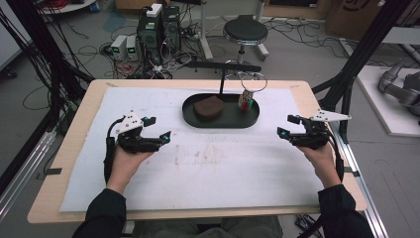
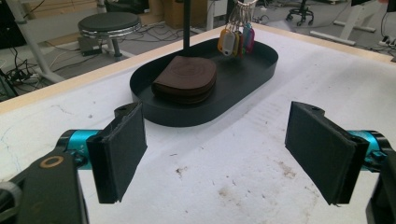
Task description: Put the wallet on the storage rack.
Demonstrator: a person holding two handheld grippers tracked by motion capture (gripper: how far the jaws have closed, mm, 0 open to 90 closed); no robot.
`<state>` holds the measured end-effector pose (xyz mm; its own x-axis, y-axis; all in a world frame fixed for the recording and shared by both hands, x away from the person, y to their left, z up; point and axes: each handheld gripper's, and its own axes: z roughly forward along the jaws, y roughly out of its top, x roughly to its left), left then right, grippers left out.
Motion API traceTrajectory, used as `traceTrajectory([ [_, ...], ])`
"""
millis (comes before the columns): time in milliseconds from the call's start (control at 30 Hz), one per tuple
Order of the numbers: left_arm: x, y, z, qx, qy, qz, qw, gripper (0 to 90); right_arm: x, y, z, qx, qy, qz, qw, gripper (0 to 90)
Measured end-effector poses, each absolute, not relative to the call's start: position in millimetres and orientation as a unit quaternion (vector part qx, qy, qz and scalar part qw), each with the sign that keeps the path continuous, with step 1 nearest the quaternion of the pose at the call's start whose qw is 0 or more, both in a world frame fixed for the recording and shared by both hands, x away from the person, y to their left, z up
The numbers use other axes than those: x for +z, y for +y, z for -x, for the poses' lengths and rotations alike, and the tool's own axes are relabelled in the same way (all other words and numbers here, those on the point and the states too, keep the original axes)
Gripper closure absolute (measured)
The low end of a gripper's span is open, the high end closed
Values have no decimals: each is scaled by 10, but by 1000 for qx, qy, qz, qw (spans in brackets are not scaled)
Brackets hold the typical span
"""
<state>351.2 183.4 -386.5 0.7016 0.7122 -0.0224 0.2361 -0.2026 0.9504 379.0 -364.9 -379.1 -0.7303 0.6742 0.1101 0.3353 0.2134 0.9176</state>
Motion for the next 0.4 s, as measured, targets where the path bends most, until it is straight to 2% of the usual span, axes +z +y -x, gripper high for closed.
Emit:
traceTrajectory([
  [400,-3881,1839,-3522,216,320,-746,543,205,-3799,-3636,-3802,532,764,-329,159,205],
])
